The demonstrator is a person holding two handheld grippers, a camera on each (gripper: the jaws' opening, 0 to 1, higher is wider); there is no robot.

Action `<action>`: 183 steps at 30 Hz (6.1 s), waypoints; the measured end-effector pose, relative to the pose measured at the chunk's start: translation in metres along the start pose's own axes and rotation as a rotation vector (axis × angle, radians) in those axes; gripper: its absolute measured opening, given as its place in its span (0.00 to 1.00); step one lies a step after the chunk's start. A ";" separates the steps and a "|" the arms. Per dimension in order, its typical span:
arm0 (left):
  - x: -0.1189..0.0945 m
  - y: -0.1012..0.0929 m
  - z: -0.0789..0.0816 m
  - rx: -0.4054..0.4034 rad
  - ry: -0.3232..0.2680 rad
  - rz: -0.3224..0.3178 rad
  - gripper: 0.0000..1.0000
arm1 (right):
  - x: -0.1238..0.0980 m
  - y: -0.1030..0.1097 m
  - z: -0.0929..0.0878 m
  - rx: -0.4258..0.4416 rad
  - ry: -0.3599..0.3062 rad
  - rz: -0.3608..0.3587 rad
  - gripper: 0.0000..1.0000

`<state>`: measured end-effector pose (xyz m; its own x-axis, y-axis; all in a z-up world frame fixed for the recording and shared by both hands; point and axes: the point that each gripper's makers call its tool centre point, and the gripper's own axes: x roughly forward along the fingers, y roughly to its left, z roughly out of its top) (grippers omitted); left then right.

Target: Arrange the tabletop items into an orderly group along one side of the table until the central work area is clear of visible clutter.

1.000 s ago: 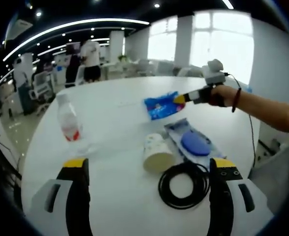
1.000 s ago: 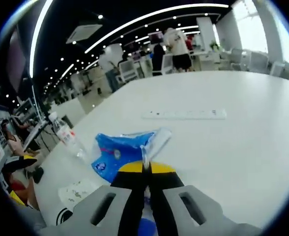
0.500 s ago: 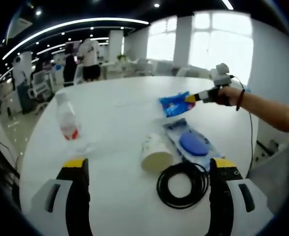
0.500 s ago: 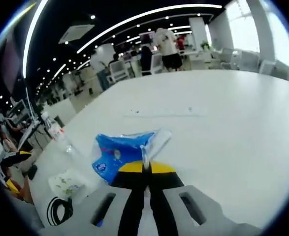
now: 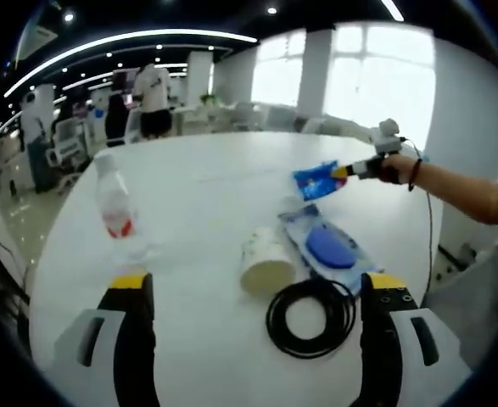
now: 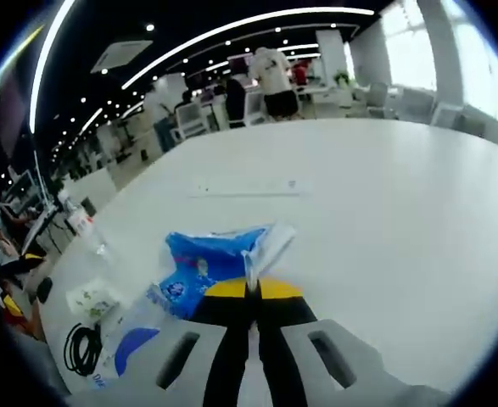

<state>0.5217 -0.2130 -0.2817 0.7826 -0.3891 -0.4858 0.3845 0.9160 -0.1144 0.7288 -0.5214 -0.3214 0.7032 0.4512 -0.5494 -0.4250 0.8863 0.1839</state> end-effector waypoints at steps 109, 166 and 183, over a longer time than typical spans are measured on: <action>-0.008 -0.026 0.017 0.080 -0.059 -0.057 1.00 | -0.036 0.144 -0.043 -0.155 0.076 0.286 0.99; -0.015 -0.012 0.021 0.066 -0.078 -0.015 0.98 | 0.021 0.273 -0.076 -0.508 0.029 0.342 0.35; -0.014 -0.015 0.020 0.069 -0.072 -0.028 0.97 | 0.019 0.263 -0.061 -0.603 -0.026 0.261 0.02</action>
<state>0.5149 -0.2237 -0.2558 0.8031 -0.4228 -0.4197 0.4377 0.8967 -0.0658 0.5952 -0.2863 -0.3333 0.5436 0.6527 -0.5277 -0.8234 0.5366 -0.1845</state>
